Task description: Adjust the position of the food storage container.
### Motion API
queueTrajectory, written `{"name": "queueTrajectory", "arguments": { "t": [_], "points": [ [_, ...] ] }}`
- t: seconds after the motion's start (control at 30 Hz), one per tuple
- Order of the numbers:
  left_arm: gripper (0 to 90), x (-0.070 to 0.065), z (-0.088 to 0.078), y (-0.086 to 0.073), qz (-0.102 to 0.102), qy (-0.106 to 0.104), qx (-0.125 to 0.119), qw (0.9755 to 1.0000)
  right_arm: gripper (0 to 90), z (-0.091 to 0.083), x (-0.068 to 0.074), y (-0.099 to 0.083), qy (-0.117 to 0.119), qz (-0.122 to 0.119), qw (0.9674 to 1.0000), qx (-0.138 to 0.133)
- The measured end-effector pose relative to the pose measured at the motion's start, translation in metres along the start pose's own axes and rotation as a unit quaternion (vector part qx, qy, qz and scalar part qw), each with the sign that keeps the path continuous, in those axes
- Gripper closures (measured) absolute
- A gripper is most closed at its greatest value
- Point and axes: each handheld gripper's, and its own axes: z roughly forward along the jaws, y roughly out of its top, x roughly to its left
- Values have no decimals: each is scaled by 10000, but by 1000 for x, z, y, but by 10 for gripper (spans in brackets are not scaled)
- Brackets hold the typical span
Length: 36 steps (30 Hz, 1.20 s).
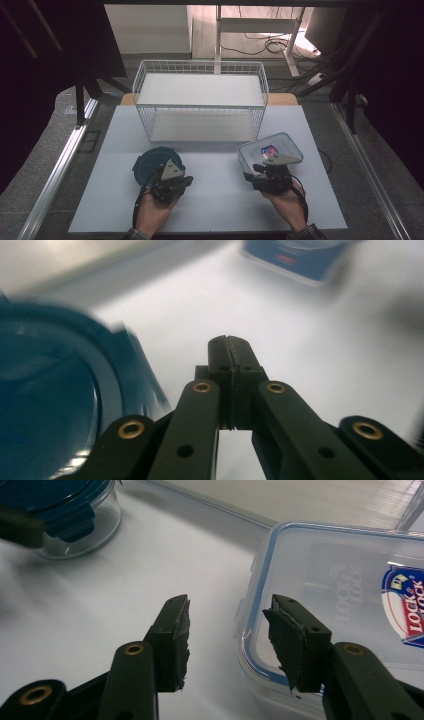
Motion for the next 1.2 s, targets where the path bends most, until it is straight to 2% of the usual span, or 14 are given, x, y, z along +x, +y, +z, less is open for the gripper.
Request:
{"name": "queueTrajectory", "arguments": {
  "t": [0.03, 0.1, 0.17, 0.4, 0.73, 0.77, 0.87, 0.9, 0.93, 0.97, 1.07, 1.13, 1.17, 1.2],
  "points": [
    [900, 6, 9, 2, -115, 220, 177, 9995, 506, -3, -1, 0, -14, -21, 10000, -28],
    [900, 9, 12, 1, -93, 363, 277, 9989, 506, -4, -2, 0, -23, -23, 10000, -43],
    [900, 14, 9, -1, -194, 204, 166, 9995, 506, -6, -6, -1, -58, 48, 10000, -60],
    [900, 26, 6, -4, -316, 174, 103, 9993, 503, -10, -11, -1, -130, 73, 9998, -100],
    [900, 76, -11, -19, -827, 665, -8, 9944, 515, -13, -27, -2, -137, 361, 9992, -102],
    [900, 86, -14, -21, -913, 727, -25, 9932, 540, -13, -31, -2, -139, 385, 9991, -94],
    [900, 96, -17, -24, -966, 819, -30, 9919, 573, -14, -35, -2, -178, 393, 9990, -92],
    [900, 105, -21, -26, -1016, 938, -16, 9904, 645, -17, -40, -2, -244, 469, 9985, -123],
    [900, 105, -21, -26, -1016, 938, -16, 9904, 645, -17, -40, -2, -244, 469, 9985, -123],
    [900, 116, -25, -30, -1094, 998, -11, 9890, 726, -21, -46, -3, -384, 532, 9978, -126],
    [900, 129, -29, -33, -1224, 1093, -48, 9864, 833, -26, -58, -5, -608, 572, 9964, -113],
    [900, 130, -30, -34, -1215, 1105, -65, 9864, 863, -28, -62, -6, -685, 598, 9958, -93],
    [900, 126, -29, -36, -1017, 1219, -133, 9872, 899, -30, -72, -6, -843, 619, 9945, -82],
    [900, 123, -30, -38, -920, 1141, -205, 9890, 900, -31, -77, -6, -906, 639, 9938, -76]
  ]
}}
